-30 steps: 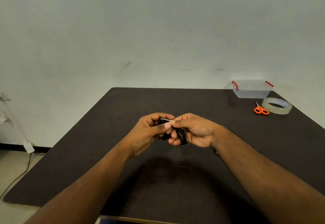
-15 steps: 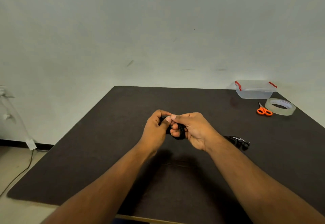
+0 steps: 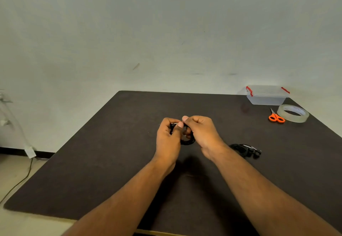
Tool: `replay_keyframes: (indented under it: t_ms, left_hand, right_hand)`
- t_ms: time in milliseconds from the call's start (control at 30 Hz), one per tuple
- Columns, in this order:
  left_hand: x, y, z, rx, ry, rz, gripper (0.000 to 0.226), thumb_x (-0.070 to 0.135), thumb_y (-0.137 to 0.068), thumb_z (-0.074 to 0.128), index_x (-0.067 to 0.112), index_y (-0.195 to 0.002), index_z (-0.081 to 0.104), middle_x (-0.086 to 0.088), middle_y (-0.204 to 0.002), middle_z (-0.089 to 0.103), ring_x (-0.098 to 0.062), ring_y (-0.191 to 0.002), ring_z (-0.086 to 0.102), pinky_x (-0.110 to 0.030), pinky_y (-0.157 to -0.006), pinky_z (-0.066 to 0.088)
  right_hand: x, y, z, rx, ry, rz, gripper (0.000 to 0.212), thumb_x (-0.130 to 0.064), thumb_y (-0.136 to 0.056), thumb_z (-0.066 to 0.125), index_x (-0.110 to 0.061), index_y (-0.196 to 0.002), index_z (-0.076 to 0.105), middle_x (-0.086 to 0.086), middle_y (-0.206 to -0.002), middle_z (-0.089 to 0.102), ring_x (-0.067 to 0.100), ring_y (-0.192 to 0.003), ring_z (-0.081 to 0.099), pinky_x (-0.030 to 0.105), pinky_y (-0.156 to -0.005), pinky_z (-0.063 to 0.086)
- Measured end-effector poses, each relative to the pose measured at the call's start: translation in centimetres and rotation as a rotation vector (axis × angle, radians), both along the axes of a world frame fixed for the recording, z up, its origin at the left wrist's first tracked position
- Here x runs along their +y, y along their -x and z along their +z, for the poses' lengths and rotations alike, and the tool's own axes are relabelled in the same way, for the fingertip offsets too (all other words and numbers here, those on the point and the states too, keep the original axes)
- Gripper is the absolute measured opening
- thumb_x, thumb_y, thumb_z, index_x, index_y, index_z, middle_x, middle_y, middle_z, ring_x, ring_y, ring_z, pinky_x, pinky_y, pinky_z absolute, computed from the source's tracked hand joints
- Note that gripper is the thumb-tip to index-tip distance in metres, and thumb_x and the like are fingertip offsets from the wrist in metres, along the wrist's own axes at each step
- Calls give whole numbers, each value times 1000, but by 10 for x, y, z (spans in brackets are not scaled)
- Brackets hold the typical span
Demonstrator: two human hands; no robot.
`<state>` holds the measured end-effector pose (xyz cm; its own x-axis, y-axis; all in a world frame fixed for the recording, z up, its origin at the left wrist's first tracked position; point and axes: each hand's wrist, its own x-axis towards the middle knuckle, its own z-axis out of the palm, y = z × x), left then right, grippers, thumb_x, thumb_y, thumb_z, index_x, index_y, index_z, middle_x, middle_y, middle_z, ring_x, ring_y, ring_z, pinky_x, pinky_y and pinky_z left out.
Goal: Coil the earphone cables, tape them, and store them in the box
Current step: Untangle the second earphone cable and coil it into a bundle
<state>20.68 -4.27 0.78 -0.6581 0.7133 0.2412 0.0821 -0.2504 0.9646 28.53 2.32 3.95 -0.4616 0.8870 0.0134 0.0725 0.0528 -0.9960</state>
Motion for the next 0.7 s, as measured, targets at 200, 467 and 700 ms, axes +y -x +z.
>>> replay_keyframes:
  t_ms: [200, 467, 700]
  left_hand:
    - [0, 9, -2, -89, -26, 95, 5, 13, -98, 52, 12, -97, 57, -5, -88, 63, -9, -74, 60, -23, -65, 52]
    - [-13, 26, 2, 257, 133, 175, 33, 35, -94, 60, 7, -75, 60, -11, -64, 62, -12, -51, 57, -28, -46, 53]
    - [-13, 40, 7, 201, 248, 49, 20, 39, -87, 67, 23, -97, 64, 1, -89, 65, -13, -62, 62, -23, -48, 46]
  right_hand:
    - [1, -11, -9, 31, -116, 337, 24, -11, -92, 61, -22, -111, 72, -4, -97, 74, 13, -97, 69, 27, -86, 55]
    - [16, -15, -14, -550, -962, 182, 21, -26, -96, 55, -14, -84, 66, -4, -70, 57, 11, -66, 55, 27, -61, 43]
    - [15, -17, -12, -608, -911, 245, 27, -27, -97, 53, -17, -72, 59, -7, -65, 55, 9, -60, 55, 19, -55, 38]
